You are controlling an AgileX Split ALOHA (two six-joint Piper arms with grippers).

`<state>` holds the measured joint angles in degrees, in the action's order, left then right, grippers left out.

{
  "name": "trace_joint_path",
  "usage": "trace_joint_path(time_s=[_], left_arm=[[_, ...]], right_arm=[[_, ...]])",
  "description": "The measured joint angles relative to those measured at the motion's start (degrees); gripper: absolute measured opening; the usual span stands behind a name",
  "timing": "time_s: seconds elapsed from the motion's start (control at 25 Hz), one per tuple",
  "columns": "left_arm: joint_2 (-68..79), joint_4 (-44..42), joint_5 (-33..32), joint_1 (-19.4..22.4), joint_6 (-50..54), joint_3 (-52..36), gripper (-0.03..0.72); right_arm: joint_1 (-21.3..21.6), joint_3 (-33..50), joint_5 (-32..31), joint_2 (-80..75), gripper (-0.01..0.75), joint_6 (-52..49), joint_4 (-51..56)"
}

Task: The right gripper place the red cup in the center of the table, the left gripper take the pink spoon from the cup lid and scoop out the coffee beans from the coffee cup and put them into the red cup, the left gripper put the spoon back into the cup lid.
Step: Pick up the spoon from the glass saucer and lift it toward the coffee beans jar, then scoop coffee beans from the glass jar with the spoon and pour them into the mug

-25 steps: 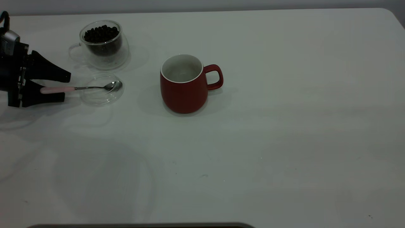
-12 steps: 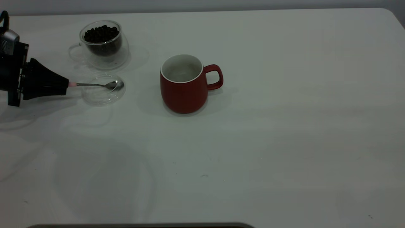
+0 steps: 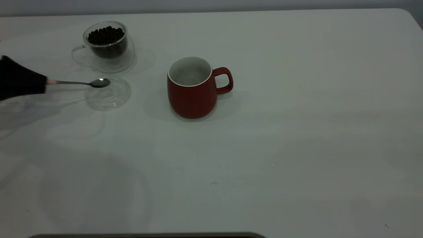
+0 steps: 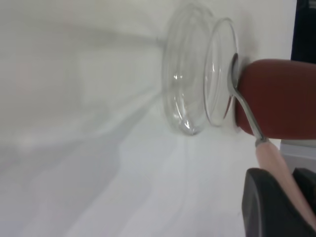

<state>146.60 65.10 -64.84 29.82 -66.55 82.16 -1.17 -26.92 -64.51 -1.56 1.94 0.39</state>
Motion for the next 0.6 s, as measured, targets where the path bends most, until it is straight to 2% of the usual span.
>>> trace_joint_path(time_s=[0.16,0.4,0.6], left_arm=[[-4.07,2.04,-0.18,0.70,-4.03,0.00,0.118],[-10.57,8.06,-0.34,-0.40,-12.09,0.00,0.118],[-11.44,8.25,5.83,-4.47,-13.98,1.66,0.118]], right_arm=[[0.00,0.00,0.00,0.00,0.590,0.00,0.00],[0.00,0.00,0.00,0.00,0.590,0.00,0.00],[0.00,0.00,0.00,0.00,0.590,0.07,0.00]])
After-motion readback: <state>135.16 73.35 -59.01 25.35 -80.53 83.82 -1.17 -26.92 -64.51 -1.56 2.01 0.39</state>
